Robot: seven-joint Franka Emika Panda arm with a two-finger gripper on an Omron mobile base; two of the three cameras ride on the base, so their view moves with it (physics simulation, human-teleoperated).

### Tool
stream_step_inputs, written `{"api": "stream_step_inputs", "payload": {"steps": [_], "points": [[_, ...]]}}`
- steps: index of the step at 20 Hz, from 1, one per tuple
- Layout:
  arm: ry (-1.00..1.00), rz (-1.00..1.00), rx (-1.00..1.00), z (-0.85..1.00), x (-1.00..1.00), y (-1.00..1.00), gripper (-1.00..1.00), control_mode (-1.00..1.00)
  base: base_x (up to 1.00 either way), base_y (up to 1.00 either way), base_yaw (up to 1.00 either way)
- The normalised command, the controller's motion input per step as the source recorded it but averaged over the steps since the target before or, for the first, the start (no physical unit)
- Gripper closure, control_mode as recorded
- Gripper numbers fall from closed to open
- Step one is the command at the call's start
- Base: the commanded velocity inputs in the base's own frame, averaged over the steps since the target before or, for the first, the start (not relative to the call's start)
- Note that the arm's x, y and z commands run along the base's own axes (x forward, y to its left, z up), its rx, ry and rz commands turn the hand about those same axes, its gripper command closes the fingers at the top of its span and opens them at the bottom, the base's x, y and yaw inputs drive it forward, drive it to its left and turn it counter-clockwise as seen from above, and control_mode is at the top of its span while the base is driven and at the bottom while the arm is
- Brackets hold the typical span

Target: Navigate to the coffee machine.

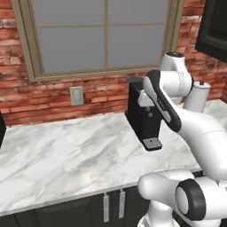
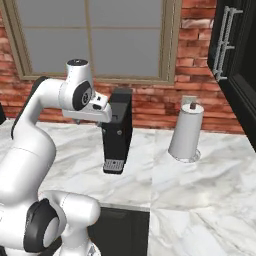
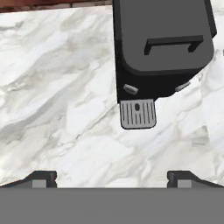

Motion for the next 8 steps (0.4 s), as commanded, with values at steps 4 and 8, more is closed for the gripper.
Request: {"api": "stream_step_inputs", "payload": {"steps": [4, 8], "points": [[0.0, 0.0, 0.0, 0.0, 0.0, 0.0, -1.0, 1.0, 0.58, -0.13, 0.02], [0.0, 0.0, 0.0, 0.0, 0.0, 0.0, -1.0, 1.0, 0.41, -0.12, 0.01]]}}
